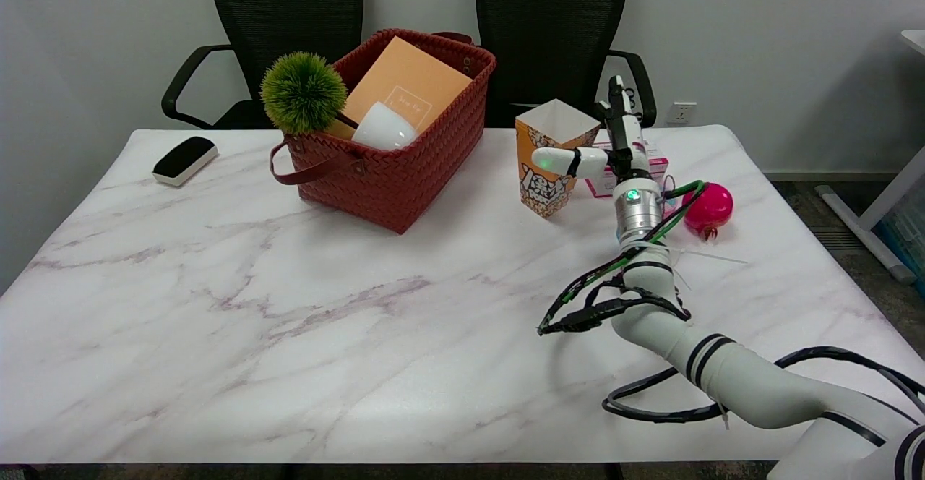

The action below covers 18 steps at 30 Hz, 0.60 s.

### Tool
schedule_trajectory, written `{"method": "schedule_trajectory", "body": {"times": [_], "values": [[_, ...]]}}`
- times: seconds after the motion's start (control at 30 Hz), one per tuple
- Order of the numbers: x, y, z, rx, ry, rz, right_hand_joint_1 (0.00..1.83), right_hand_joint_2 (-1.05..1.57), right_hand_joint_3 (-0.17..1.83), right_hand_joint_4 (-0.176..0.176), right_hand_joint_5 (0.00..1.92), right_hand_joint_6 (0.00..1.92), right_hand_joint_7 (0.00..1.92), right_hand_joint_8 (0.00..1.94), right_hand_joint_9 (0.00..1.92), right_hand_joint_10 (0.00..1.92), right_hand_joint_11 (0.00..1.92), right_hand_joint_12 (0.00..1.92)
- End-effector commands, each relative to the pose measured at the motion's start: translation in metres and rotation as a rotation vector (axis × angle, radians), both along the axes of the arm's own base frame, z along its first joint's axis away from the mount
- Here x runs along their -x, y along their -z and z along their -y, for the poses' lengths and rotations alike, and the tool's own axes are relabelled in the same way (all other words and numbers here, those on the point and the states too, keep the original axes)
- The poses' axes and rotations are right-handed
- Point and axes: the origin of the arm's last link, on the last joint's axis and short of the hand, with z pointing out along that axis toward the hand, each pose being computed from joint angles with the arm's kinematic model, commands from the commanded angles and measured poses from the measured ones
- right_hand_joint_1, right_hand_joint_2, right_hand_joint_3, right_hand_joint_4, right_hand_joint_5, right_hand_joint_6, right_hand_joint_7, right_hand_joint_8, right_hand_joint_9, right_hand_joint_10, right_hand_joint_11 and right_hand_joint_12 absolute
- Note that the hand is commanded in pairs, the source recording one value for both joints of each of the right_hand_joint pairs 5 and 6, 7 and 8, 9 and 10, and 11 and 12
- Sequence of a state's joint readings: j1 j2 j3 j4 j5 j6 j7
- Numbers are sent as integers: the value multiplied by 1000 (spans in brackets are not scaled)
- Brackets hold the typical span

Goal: Pick up the popcorn box.

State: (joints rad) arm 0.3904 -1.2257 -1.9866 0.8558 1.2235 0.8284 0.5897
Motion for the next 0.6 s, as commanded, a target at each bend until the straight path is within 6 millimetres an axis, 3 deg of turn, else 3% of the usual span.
{"method": "schedule_trajectory", "body": {"times": [0.03, 0.6], "values": [[10, 13, 2, -28, 25, 12, 972, -294, 383, 0, 0, 0, 12, 12, 234, 234, 273, 273], [20, 19, -4, -39, 51, 16, 982, -272, 401, 0, 0, 0, 11, 11, 244, 244, 285, 285]]}}
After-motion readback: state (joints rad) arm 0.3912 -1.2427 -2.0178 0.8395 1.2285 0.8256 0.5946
